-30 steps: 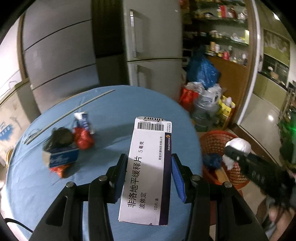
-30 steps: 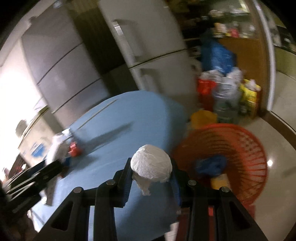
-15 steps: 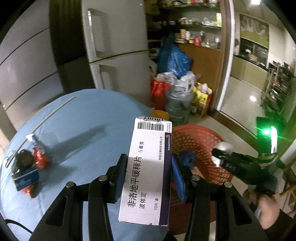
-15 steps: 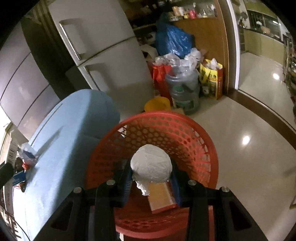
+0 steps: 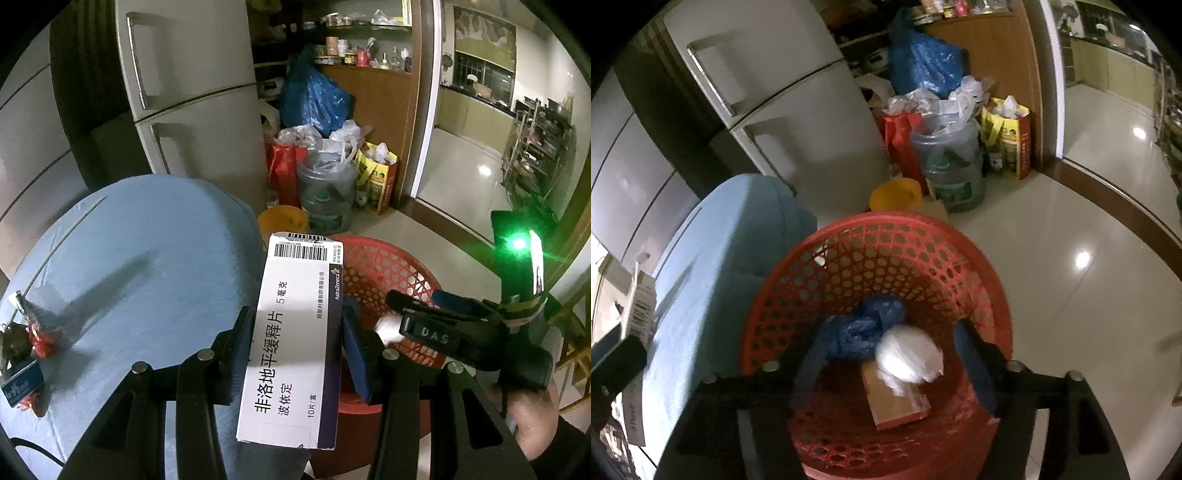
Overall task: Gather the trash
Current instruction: 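Carry both items over the red basket and open the right tool to drop the tissue, then open the left tool to drop the white-purple box into the red basket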
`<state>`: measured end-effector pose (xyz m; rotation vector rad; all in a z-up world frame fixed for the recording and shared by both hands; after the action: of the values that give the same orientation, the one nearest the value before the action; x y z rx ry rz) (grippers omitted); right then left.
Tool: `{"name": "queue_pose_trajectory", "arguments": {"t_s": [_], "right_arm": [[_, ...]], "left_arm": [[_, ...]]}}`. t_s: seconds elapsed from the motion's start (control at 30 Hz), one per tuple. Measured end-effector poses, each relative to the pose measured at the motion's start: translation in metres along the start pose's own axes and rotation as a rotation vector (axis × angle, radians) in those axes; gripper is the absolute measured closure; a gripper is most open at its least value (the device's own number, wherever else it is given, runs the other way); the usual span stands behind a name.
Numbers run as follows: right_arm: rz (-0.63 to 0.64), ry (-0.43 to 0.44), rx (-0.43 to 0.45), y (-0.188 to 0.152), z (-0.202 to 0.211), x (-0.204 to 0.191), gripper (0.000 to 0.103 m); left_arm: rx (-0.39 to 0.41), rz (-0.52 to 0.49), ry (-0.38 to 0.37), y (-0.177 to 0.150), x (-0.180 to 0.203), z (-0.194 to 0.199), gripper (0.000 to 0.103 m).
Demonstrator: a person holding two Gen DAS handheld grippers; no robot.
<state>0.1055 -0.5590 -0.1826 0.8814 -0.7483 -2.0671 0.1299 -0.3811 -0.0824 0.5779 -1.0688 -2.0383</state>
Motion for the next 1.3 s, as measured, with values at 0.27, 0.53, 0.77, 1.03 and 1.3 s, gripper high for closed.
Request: {"name": "queue_pose_trajectory", "arguments": {"t_s": [0.27,0.53,0.77,1.03,1.3], "right_arm": [[-0.069,-0.019,0.087,0.018,0.029,0.015,0.028],[-0.082,-0.02,0.175,0.046,0.062,0.017,0.028],[-0.073,-0.009,0.204,0.056,0.074,0.008,0.028],[-0.024,0.043,0.2,0.054,0.077,-0.033,0.028],[0.06,0.139,0.153,0.029,0.071,-0.104,0.028]], "left_arm": [[-0.038,-0.015,-0.028,-0.005,0.014,-0.015,0.055],[-0.106,-0.038,-0.063,-0.011,0.034,-0.044,0.053],[-0.145,-0.021,-0.082,-0.016,0.034,-0.044,0.024],[-0.065,0.101,-0.023,0.0,-0.025,-0.003,0.021],[0.031,0.187,0.18,-0.021,-0.141,0.071,0.02]]}}
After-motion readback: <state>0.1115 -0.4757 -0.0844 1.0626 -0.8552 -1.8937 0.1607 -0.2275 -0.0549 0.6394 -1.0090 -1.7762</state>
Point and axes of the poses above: each gripper's, at about its wrist camera, not at the fingertips, and z roughly against the way its jaws point, x to its right, y to its top, the point moved 8 cm from there along -z, roughly the way its jaws point, and after that the axes turned 15 degrees about x, right-handed, at the moved point
